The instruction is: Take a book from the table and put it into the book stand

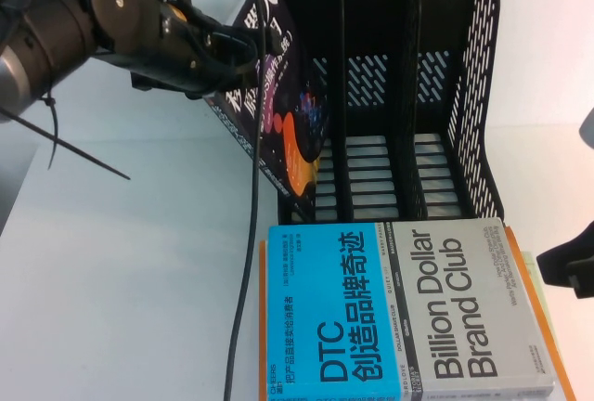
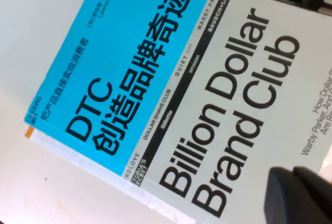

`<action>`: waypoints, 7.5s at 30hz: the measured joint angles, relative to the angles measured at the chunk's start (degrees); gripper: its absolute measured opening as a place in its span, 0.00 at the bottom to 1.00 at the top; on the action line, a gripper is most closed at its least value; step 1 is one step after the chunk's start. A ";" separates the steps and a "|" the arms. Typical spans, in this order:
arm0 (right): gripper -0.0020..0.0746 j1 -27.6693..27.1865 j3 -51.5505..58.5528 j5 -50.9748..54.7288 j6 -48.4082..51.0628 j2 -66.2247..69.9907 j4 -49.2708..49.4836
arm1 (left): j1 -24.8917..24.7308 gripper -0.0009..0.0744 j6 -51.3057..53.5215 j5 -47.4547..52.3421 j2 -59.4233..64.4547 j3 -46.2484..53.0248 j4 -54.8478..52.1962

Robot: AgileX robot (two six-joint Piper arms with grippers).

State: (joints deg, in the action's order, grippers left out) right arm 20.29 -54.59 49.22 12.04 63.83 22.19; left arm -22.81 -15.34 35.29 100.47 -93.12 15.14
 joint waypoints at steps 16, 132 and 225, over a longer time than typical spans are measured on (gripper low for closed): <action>0.02 0.00 0.00 0.10 -0.14 0.00 -2.01 | -2.43 0.56 0.94 -8.65 2.86 -0.51 0.52; 0.02 0.00 36.65 -13.64 -22.69 -56.57 -25.52 | 19.66 0.01 -5.99 -19.77 -100.86 94.15 -23.71; 0.02 -5.51 40.62 -20.10 -22.69 -61.62 -33.56 | 16.91 0.01 6.07 -17.00 -101.00 94.16 -17.65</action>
State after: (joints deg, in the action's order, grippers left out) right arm 14.78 -13.97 29.13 -10.65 2.21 -11.37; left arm -5.90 -9.27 18.29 -0.53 1.04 -2.51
